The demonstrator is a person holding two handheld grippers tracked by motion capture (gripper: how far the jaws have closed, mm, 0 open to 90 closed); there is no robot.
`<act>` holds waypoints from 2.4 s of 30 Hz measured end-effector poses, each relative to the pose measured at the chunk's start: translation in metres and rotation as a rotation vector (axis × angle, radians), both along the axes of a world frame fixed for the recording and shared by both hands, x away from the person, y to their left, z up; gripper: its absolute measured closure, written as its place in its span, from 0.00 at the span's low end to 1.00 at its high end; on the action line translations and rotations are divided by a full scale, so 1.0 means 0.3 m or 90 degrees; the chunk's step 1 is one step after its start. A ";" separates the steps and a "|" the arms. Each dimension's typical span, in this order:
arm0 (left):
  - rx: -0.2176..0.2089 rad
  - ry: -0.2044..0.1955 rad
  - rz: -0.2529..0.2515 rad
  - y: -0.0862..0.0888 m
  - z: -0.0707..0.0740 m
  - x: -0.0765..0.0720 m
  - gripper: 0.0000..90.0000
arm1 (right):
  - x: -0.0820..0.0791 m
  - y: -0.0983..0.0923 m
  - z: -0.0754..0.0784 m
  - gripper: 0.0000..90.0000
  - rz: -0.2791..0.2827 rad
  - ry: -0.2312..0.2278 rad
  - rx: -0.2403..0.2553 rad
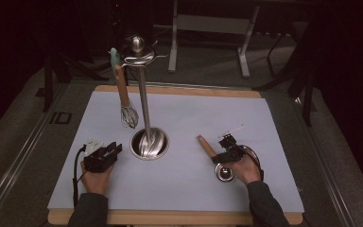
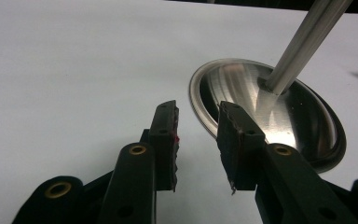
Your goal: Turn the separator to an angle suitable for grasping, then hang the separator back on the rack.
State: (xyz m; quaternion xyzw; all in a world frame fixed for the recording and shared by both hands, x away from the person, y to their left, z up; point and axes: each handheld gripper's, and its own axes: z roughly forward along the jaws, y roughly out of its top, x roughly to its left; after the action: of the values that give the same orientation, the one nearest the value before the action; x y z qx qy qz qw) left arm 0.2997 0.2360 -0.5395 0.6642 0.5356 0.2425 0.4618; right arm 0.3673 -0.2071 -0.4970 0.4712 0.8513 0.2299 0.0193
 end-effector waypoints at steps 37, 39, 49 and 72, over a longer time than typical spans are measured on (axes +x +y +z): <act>0.002 -0.001 -0.001 -0.001 0.000 0.000 0.76 | -0.009 -0.019 0.049 0.79 0.020 -0.088 0.095; 0.002 0.000 -0.001 0.000 0.000 0.000 0.76 | -0.008 -0.018 0.050 0.79 0.023 -0.089 0.103; 0.000 0.000 -0.001 0.000 0.000 0.000 0.76 | -0.007 -0.005 0.070 0.79 0.030 -0.114 0.126; 0.000 -0.001 -0.001 0.000 0.000 -0.001 0.76 | -0.017 0.037 0.140 0.79 0.079 -0.209 0.156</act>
State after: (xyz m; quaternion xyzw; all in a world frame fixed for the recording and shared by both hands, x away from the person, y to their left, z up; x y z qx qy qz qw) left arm 0.2995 0.2360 -0.5394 0.6644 0.5350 0.2426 0.4621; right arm 0.3623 -0.1959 -0.4551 0.3727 0.8299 0.4060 0.0860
